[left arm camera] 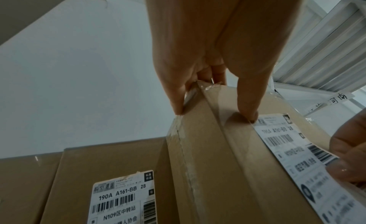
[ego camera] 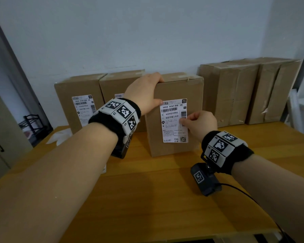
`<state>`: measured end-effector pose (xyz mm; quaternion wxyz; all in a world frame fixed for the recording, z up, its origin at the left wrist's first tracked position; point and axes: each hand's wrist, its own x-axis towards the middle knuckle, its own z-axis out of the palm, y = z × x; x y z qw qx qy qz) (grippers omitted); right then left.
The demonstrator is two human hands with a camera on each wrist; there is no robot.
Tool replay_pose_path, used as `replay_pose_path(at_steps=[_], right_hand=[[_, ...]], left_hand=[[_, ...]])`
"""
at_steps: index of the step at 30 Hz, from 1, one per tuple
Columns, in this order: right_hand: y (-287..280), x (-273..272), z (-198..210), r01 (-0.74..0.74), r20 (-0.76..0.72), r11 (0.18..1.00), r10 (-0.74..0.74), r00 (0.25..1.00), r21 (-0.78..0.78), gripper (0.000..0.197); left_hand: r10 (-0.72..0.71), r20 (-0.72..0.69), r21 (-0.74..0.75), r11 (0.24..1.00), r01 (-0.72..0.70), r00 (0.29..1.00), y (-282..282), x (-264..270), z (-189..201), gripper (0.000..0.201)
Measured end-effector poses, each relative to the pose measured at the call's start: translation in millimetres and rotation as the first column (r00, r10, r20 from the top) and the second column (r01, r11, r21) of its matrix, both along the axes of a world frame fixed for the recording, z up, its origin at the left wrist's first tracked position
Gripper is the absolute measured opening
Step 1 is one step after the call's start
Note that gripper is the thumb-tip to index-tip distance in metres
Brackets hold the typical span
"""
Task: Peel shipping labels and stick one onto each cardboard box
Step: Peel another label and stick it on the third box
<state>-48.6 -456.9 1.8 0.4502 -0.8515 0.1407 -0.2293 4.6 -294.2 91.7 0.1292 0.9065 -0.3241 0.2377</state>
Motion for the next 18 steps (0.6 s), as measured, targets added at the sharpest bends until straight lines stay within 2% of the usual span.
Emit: replay_pose_path(at_steps=[13,16,18], right_hand=[[2.0,-7.9,6.4,0.047,-0.072,0.984,-0.060,0.996,-0.173,0.024],[0.0,-11.9,8.4,0.068,-0.087,0.985,-0.083,0.993,-0.161,0.033],[-2.2,-14.5,10.2,0.087,-0.027,0.990,-0.090,0.996,-0.112,0.031]], left_hand=[[0.002,0.006,0.010,1.000,-0.002,1.000,-0.2,0.9,-0.4,0.051],[0.002,0.005,0.014,1.000,-0.002,1.000,0.1,0.9,0.1,0.051],[0.001,0.005,0.014,1.000,-0.001,1.000,-0.2,0.6,0.0,0.051]])
